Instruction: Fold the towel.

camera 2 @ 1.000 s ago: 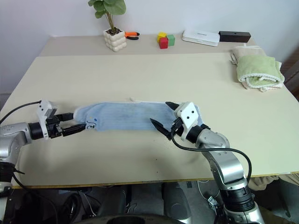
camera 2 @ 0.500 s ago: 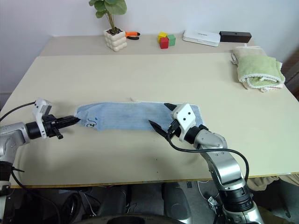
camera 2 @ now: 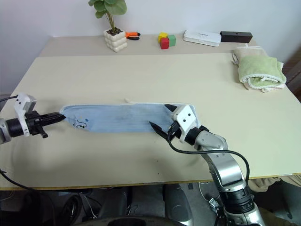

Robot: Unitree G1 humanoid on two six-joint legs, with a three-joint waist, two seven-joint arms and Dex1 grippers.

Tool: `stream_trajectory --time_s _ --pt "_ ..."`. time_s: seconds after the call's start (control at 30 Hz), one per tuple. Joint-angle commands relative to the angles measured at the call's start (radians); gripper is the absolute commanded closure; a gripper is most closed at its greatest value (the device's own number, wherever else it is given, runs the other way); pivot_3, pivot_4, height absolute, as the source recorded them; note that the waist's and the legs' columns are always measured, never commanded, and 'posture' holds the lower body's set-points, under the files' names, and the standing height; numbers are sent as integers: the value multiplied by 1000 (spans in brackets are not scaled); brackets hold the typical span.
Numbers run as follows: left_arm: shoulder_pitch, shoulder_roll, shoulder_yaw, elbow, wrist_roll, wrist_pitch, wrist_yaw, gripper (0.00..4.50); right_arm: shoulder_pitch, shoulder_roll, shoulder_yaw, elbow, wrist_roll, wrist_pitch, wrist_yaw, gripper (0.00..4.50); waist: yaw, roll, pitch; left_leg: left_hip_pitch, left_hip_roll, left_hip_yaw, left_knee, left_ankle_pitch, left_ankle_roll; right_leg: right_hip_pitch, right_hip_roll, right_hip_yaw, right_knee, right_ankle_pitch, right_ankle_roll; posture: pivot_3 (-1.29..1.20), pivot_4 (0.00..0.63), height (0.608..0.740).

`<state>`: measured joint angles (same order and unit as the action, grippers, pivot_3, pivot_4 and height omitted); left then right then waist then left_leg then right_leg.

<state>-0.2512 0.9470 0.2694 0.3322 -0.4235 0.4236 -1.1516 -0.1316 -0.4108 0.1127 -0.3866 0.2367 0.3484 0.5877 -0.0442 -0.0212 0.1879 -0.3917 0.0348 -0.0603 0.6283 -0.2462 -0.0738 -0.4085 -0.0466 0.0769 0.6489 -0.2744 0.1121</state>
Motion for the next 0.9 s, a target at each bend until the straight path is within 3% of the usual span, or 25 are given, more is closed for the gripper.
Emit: stream_trajectory --time_s 0.03,0.07,0.17,0.4,0.53,0.7,0.8,0.9 --pt "5 22 21 26 30 -116 -28 4432 -23 6 3 -14 -2 -27 4 0 0 0 0 0 0 0 0 0 0 0 0 0 0 0 0 0 150 740" --pt "1 23 13 34 25 -105 -43 4432 -26 6 3 -11 -1 -28 5 0 0 0 0 0 0 0 0 0 0 0 0 0 0 0 0 0 150 740" --pt "-19 19 0 50 23 -93 -60 3591 -35 3 4 0 -1 -33 13 0 1 0 0 0 0 0 0 0 0 0 0 0 0 0 0 0 150 740" --pt "-89 63 45 137 41 -121 -13 102 -36 -2 2 9 -11 -41 17 0 0 -1 0 0 0 0 0 0 0 0 0 0 0 0 0 0 150 740" --pt "-144 105 84 158 18 -69 19 42 -42 -2 -5 20 -19 -47 17 0 -1 -2 1 -1 0 0 0 0 0 0 0 0 0 0 1 0 150 740" --pt "-200 90 110 180 10 -54 67 42 -57 3 -3 38 -25 -56 18 0 0 -2 1 0 0 0 0 0 0 0 0 0 1 1 2 0 150 740" --pt "-170 100 98 136 -24 38 24 42 -65 8 0 44 -26 -58 18 0 0 -2 1 -1 0 0 0 0 0 0 0 0 0 2 3 0 150 740" --pt "4 101 85 -3 -5 -43 -64 42 -66 6 1 50 -28 -64 20 0 -12 -1 1 0 0 1 0 0 0 -1 0 1 1 2 3 0 150 740"
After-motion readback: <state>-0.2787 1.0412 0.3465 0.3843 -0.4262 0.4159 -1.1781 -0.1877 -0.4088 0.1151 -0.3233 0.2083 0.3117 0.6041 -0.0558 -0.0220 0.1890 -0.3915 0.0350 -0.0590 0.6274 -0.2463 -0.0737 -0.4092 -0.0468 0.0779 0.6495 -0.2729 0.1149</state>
